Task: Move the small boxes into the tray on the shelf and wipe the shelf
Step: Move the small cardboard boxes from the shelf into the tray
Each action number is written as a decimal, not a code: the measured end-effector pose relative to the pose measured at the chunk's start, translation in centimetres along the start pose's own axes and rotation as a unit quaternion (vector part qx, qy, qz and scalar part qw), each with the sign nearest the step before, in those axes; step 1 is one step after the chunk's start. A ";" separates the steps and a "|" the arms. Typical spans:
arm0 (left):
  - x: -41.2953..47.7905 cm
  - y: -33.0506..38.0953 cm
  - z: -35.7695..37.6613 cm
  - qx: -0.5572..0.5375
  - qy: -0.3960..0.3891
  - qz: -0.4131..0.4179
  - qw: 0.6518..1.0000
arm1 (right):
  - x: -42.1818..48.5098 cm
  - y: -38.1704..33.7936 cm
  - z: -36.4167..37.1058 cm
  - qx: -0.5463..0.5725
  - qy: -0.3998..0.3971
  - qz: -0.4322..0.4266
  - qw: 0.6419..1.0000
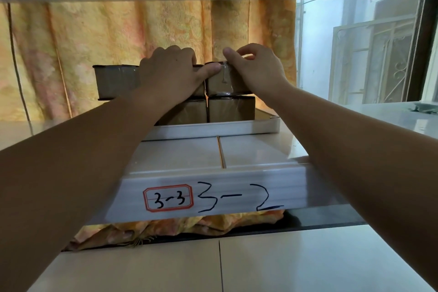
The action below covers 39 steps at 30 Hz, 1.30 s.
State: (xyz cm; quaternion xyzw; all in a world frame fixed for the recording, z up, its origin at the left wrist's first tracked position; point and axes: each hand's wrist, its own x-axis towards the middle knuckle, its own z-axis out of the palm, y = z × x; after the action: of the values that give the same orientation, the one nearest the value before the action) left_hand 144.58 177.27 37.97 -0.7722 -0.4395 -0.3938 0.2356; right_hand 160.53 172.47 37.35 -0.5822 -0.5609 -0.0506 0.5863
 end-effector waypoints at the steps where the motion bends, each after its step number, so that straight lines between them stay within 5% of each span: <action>1: 0.1 0.0 0.0 -0.005 -0.003 -0.006 1.000 | 0.0 0.0 0.0 -0.004 0.001 0.003 1.000; 20: -0.3 0.6 -0.4 -0.070 0.011 0.020 0.997 | 0.2 0.7 0.1 -0.026 -0.037 -0.026 0.999; 29: -0.5 0.7 -0.5 -0.095 0.002 0.073 0.993 | 0.8 1.0 0.0 -0.047 0.066 -0.008 0.997; 39: -0.8 1.3 -0.9 -0.082 0.050 0.110 0.989 | 1.3 1.8 -0.2 -0.073 0.092 0.005 0.993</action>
State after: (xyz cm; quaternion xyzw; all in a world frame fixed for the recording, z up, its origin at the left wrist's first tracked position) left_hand 145.11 175.60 37.85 -0.8119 -0.3057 -0.4382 0.2353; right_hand 162.39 173.68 37.21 -0.6189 -0.4965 -0.1419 0.5919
